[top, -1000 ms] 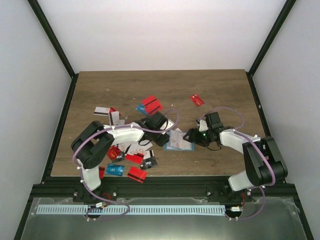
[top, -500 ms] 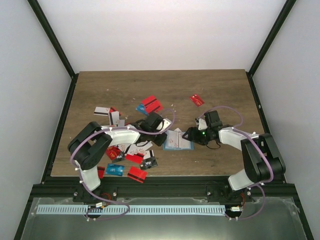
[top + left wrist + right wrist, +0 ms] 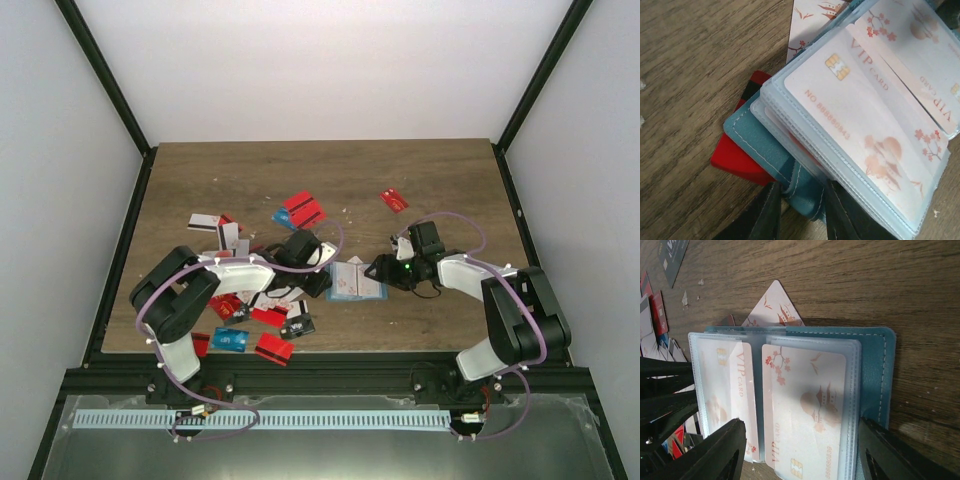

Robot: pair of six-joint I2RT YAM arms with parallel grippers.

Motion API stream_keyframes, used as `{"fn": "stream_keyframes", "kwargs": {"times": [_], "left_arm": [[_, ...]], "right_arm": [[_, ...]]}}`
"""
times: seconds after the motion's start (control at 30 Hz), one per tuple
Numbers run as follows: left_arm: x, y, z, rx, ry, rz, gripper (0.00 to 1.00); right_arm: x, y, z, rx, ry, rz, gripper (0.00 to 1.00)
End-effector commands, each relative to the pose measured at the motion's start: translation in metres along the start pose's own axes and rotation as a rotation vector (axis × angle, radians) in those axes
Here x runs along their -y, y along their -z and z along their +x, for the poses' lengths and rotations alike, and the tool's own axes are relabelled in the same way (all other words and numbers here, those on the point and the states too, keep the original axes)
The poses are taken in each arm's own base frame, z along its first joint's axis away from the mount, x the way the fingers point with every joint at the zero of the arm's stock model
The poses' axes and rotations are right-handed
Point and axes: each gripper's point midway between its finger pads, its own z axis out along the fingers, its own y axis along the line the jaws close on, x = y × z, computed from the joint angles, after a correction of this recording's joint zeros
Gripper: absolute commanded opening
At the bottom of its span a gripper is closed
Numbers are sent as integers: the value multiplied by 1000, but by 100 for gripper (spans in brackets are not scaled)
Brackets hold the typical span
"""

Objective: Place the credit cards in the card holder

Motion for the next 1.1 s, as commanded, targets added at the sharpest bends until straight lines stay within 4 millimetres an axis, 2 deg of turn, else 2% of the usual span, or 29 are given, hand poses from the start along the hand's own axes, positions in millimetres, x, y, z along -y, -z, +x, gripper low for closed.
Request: {"fn": "stream_keyframes", "kwargs": {"times": [0.0,0.2,0.33,0.57,0.73,1.07], "left_arm": [[-4,-8,8,-19,-12,-11,25],[-9,-10,8,-17,-36,-36,19],[-8,-4,3,8,-18,-39,5],[11,22,-24,206,155,72,4],[13,28,-35,336,352,163,4],[-13,22,-21,405,594,106,4]], "right_arm": [[12,-5,10,-34,-24,36,63],[12,-6,10,-38,-27,33,63],[12,-7,11,-41,-29,33,63],[15,-11,13,-50,-42,32,62],[17,-14,16,-61,-51,27,61],[15,-16,27,-81,-65,-6,59]]}}
